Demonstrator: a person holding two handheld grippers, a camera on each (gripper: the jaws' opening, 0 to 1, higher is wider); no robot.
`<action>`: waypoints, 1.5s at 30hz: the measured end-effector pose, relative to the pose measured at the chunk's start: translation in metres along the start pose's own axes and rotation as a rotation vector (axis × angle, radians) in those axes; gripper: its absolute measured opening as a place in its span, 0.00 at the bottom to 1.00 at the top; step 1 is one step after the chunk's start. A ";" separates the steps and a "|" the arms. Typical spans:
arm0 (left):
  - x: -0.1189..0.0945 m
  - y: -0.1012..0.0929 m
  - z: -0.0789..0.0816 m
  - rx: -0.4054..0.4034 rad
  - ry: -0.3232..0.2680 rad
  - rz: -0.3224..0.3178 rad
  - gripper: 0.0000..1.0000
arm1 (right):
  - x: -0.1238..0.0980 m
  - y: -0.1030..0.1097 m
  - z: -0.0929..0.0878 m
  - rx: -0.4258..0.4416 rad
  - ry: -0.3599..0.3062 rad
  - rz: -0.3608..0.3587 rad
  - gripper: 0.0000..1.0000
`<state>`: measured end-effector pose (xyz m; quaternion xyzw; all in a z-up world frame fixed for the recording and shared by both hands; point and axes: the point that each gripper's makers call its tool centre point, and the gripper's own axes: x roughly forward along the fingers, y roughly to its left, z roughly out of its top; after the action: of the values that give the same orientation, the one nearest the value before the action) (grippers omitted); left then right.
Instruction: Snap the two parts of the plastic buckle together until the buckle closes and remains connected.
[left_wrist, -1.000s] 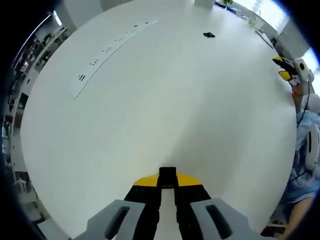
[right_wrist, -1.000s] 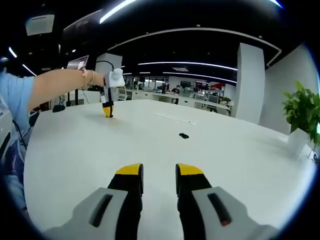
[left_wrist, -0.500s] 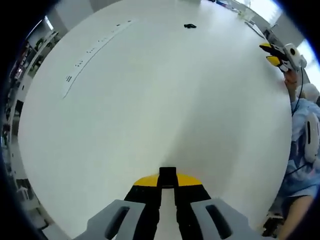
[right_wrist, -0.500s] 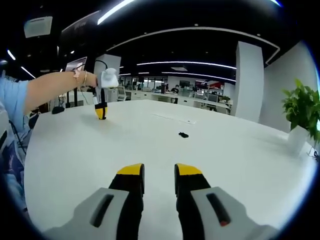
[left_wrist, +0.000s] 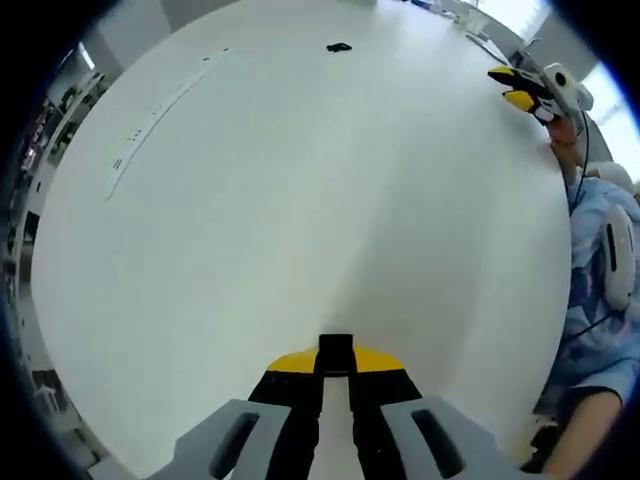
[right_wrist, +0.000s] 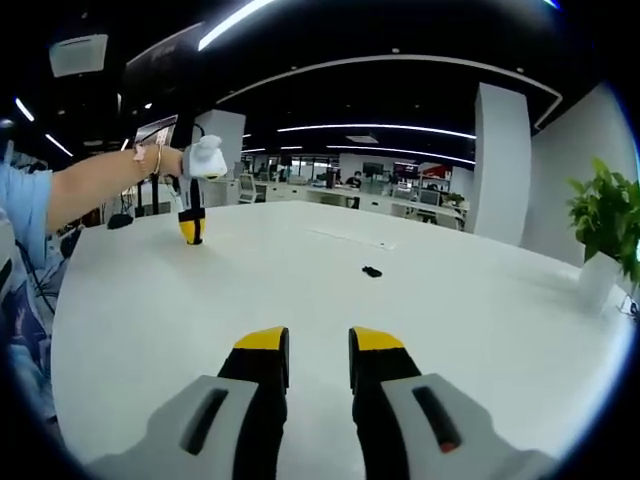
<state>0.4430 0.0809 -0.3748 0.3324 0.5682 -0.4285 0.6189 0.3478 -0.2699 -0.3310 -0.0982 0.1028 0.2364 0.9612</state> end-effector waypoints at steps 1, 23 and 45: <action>0.000 -0.001 -0.001 0.004 0.001 0.000 0.08 | 0.000 0.000 0.000 0.000 0.000 0.000 0.24; 0.009 -0.076 -0.027 0.150 0.036 -0.021 0.09 | -0.001 0.000 0.004 -0.012 -0.016 -0.003 0.24; 0.009 -0.112 -0.035 0.224 -0.040 -0.081 0.08 | -0.002 0.002 0.007 -0.019 -0.023 -0.009 0.24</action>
<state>0.3261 0.0652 -0.3801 0.3676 0.5173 -0.5205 0.5713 0.3457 -0.2677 -0.3242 -0.1052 0.0892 0.2343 0.9623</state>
